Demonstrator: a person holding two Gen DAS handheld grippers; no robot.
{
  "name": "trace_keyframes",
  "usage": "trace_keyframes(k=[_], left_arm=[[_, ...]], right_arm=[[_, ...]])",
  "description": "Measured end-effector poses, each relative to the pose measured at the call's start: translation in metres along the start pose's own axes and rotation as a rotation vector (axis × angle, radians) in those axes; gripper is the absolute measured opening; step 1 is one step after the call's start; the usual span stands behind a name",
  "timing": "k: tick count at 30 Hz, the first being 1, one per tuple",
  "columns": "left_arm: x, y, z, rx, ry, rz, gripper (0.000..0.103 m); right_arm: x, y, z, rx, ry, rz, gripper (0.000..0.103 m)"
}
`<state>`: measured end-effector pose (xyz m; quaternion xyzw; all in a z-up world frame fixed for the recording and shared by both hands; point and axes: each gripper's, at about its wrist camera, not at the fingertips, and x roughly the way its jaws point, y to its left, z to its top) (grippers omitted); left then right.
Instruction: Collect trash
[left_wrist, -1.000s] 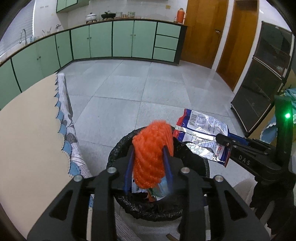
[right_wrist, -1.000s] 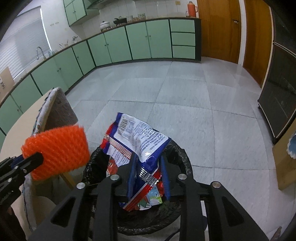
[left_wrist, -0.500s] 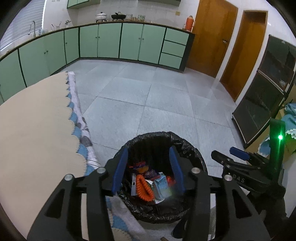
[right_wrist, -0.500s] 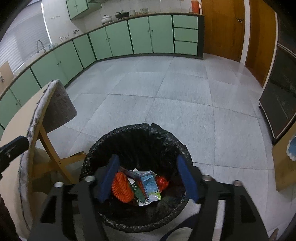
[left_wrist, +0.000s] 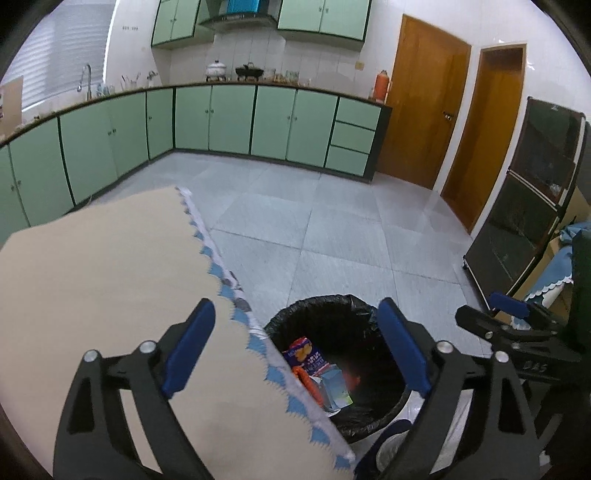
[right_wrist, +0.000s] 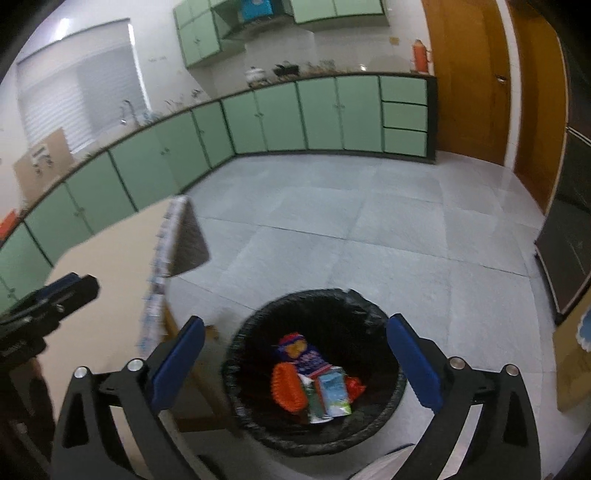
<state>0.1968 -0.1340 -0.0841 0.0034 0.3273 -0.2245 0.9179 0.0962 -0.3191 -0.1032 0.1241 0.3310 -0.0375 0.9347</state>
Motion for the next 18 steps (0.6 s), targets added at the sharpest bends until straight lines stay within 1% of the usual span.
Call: trace_keyframes(k=[2,4,6,11,18], left_arm=[[-0.016,0.004,-0.002,-0.002,-0.01,-0.004,0.09],[-0.032,0.007,-0.003,-0.014,-0.019,-0.008,0.093],[-0.044,0.01,-0.005,-0.019,-0.028,-0.009,0.094],[-0.074,0.017,-0.01,-0.015,-0.055,0.016,0.094],[-0.111,0.025,-0.022,-0.011,-0.09,0.05,0.094]], right_arm=[[-0.014,0.008,0.0,-0.01,-0.017,0.014,0.097],[-0.031,0.018,-0.001,-0.023,-0.04,0.034,0.097],[-0.044,0.025,-0.002,-0.038,-0.058,0.046,0.097],[-0.074,0.041,-0.009,-0.06,-0.09,0.072,0.097],[-0.106,0.058,-0.018,-0.1,-0.12,0.088,0.097]])
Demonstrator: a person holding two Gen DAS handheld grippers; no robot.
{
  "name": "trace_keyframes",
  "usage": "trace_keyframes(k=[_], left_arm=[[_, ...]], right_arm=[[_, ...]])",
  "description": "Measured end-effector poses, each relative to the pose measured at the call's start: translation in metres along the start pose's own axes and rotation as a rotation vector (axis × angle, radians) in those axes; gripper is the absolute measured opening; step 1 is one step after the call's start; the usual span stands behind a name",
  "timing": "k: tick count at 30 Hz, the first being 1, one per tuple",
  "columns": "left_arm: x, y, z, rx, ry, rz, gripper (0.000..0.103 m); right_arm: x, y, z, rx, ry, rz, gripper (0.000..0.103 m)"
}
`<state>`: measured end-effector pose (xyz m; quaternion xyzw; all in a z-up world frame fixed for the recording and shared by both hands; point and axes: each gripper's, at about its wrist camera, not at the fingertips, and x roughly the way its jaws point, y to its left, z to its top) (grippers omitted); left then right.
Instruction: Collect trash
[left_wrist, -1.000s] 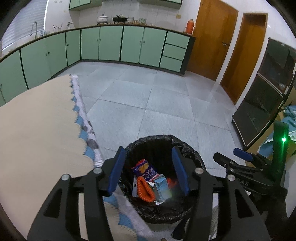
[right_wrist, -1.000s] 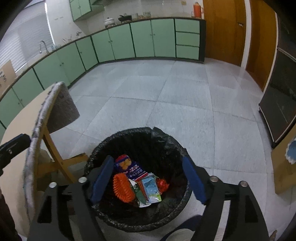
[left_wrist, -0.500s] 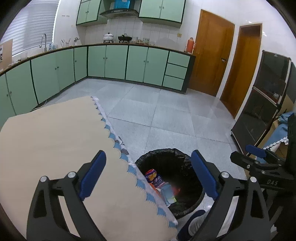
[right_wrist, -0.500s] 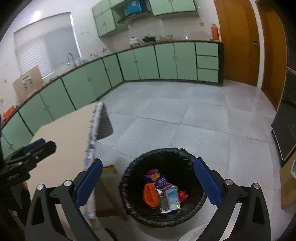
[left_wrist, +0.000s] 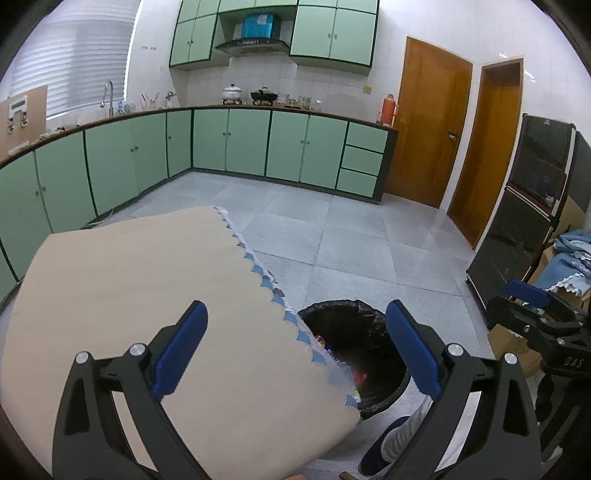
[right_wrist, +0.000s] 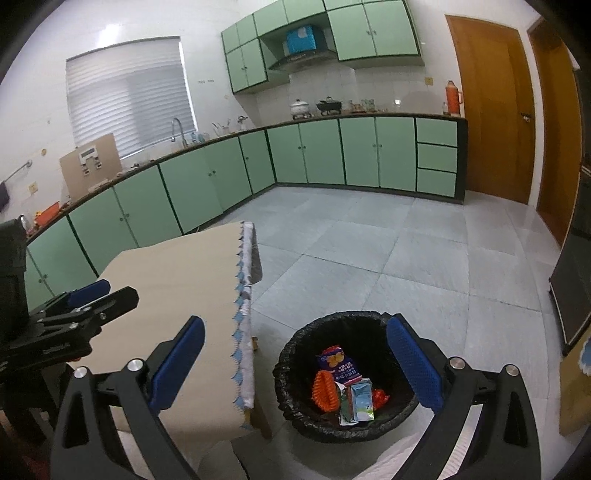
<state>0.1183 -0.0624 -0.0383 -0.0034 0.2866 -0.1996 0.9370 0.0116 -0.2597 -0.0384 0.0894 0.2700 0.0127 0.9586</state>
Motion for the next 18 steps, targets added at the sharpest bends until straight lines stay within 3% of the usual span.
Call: trace_keyframes(k=[18], left_arm=[[-0.05,0.016,-0.009,-0.012,-0.076,0.049,0.095]], right_arm=[[-0.026,0.036,-0.007,-0.063,-0.059,0.047,0.097]])
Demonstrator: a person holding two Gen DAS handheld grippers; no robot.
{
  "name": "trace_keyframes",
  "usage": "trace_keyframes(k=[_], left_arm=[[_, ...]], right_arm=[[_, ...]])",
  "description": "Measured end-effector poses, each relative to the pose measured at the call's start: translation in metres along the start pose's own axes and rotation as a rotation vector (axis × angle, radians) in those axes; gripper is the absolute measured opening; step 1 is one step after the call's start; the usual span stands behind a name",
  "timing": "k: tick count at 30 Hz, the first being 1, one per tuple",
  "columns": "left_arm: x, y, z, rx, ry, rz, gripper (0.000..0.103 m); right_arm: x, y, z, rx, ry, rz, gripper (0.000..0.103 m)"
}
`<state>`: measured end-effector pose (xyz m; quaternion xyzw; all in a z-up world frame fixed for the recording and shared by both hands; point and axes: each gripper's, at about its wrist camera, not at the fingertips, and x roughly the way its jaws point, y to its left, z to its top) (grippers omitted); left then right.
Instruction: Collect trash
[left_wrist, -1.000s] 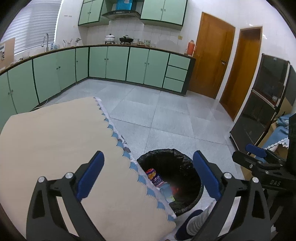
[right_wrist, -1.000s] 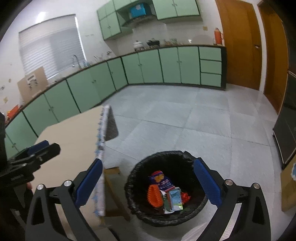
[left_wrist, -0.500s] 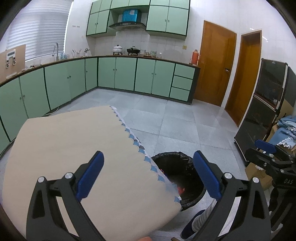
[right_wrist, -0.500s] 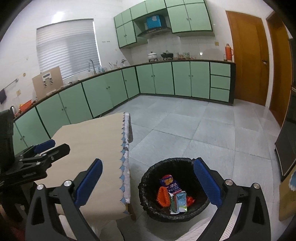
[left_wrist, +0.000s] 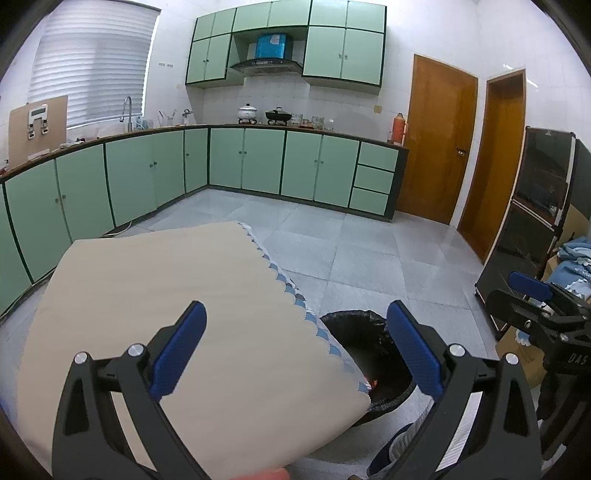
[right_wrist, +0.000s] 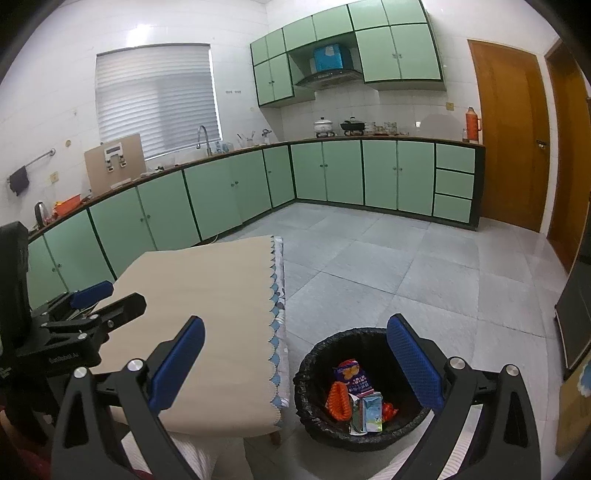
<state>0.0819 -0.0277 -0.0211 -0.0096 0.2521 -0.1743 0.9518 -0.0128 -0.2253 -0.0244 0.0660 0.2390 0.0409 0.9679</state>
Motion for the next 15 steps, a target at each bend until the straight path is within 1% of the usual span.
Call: trace_keyframes(k=[5,15], left_arm=[[-0.0057,0.0019,-0.0018,0.0,-0.015,0.006,0.095],[-0.0067,0.0007,-0.0025,0.005,-0.022,0.012,0.095]], right_arm=[[-0.0009,0.0041,0.0001,-0.004,-0.005,0.003,0.097],[0.0,0.0075,-0.0011,-0.006,-0.004,0.003,0.097]])
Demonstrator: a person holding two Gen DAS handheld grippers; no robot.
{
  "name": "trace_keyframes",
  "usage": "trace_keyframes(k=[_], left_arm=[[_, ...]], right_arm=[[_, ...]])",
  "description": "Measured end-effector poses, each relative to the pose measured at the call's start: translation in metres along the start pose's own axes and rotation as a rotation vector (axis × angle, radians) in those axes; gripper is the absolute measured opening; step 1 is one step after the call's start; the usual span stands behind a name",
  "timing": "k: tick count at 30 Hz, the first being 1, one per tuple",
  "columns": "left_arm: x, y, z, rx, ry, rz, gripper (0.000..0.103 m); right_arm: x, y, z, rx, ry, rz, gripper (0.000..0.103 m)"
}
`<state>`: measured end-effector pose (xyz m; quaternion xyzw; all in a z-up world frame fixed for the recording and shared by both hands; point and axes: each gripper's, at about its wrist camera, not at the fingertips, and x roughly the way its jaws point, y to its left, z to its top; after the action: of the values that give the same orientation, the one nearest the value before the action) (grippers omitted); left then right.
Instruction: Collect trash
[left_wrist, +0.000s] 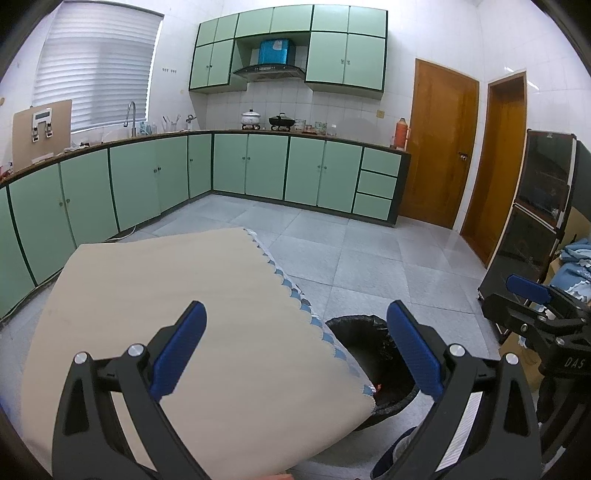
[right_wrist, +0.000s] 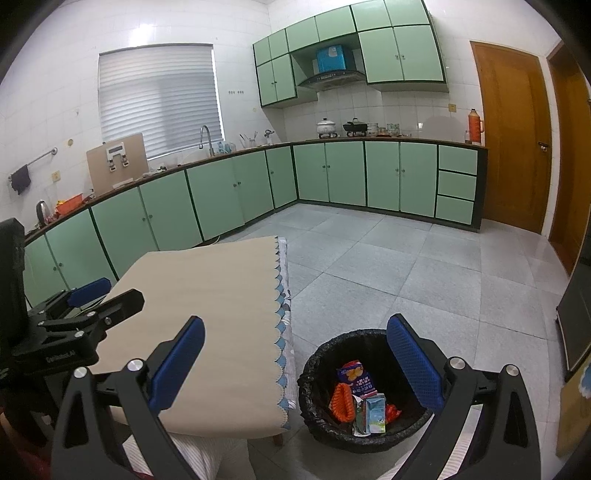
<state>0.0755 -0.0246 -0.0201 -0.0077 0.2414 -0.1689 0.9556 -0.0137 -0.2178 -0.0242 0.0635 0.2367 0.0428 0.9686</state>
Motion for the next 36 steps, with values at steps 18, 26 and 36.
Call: trace_keyframes(k=[18,26,36], left_arm=[[-0.0007,-0.0056,-0.0034,0.012,-0.003,0.003,0.095],[-0.0005,-0.0063,-0.0031,0.016,-0.003,0.003,0.095],[-0.0011,-0.008,-0.0022,0.015,-0.003,0.003,0.095]], right_arm=[[0.0009,0.0012,-0.0003,0.009,-0.002,0.002,0.097],[0.0014,0.0003,-0.0002,0.011,0.001,0.0,0.097],[0.0021,-0.0004,0.0002,0.013,0.003,0.0,0.097]])
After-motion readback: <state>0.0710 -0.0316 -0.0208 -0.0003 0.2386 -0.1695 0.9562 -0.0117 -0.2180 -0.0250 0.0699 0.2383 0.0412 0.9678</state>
